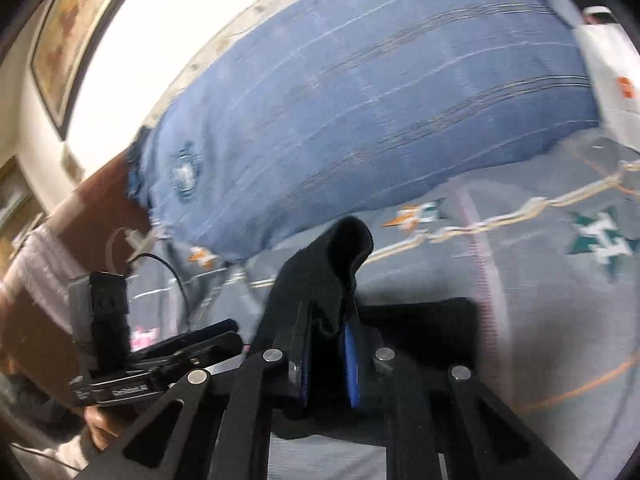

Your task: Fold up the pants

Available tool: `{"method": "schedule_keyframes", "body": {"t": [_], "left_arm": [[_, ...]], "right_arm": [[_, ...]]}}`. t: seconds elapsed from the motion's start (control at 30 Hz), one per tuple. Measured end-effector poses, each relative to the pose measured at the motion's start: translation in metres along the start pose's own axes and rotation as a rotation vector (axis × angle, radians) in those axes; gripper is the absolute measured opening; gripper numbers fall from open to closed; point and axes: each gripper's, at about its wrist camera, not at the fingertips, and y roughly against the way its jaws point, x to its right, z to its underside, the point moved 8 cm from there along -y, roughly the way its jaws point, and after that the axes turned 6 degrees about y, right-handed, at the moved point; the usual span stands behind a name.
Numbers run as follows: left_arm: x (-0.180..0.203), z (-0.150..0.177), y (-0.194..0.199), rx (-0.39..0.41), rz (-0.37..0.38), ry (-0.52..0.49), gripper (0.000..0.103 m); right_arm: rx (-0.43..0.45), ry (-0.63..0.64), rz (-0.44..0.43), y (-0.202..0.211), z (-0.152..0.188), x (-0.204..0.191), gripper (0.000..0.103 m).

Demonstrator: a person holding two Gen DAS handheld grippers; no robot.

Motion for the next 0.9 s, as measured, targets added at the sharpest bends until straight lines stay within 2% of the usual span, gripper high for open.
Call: {"method": "schedule_keyframes", "body": {"t": [0.1,0.2,0.27,0.37,0.4,0.43,0.47,0.6,0.67,0.73,0.9], "left_arm": [[0.004,0.005,-0.026,-0.036,-0.051,-0.008,0.067],[0.007,0.006,-0.039,-0.029,-0.085,-0.035,0.068],[0.01,0.005,-0.04,-0.025,-0.086,-0.053,0.075],[0.011,0.007,-0.042,-0.025,-0.099,-0.069,0.075],[0.011,0.007,-0.042,-0.023,-0.103,-0.075,0.075],[0.011,0.009,-0.041,-0.022,-0.103,-0.076,0.075],[0.01,0.009,-0.039,-0.019,-0.097,-0.072,0.075],[0.011,0.003,-0.032,-0.014,-0.079,-0.072,0.075],[0.012,-0.007,-0.027,0.005,-0.079,-0.081,0.075],[0.014,-0.02,-0.024,0.013,-0.075,-0.109,0.078],[0.032,-0.044,-0.043,-0.061,0.006,-0.212,0.08]], "right_arm": [[-0.018,-0.035,0.074,-0.002,0.01,0.032,0.003],[-0.064,-0.087,0.068,-0.009,0.023,0.054,0.003],[-0.047,-0.119,0.04,-0.007,0.026,0.056,0.003],[-0.011,-0.176,-0.026,0.0,0.024,0.054,0.014],[-0.004,-0.184,-0.044,0.001,0.022,0.05,0.029],[-0.003,-0.183,-0.053,0.001,0.021,0.047,0.05],[-0.008,-0.179,-0.054,0.0,0.021,0.045,0.057],[-0.065,-0.118,-0.02,-0.019,0.023,0.035,0.058],[-0.089,-0.121,-0.027,-0.023,0.025,0.033,0.058],[-0.075,-0.131,-0.049,-0.017,0.025,0.029,0.058],[-0.087,-0.13,-0.036,-0.002,0.043,0.026,0.058]]}}
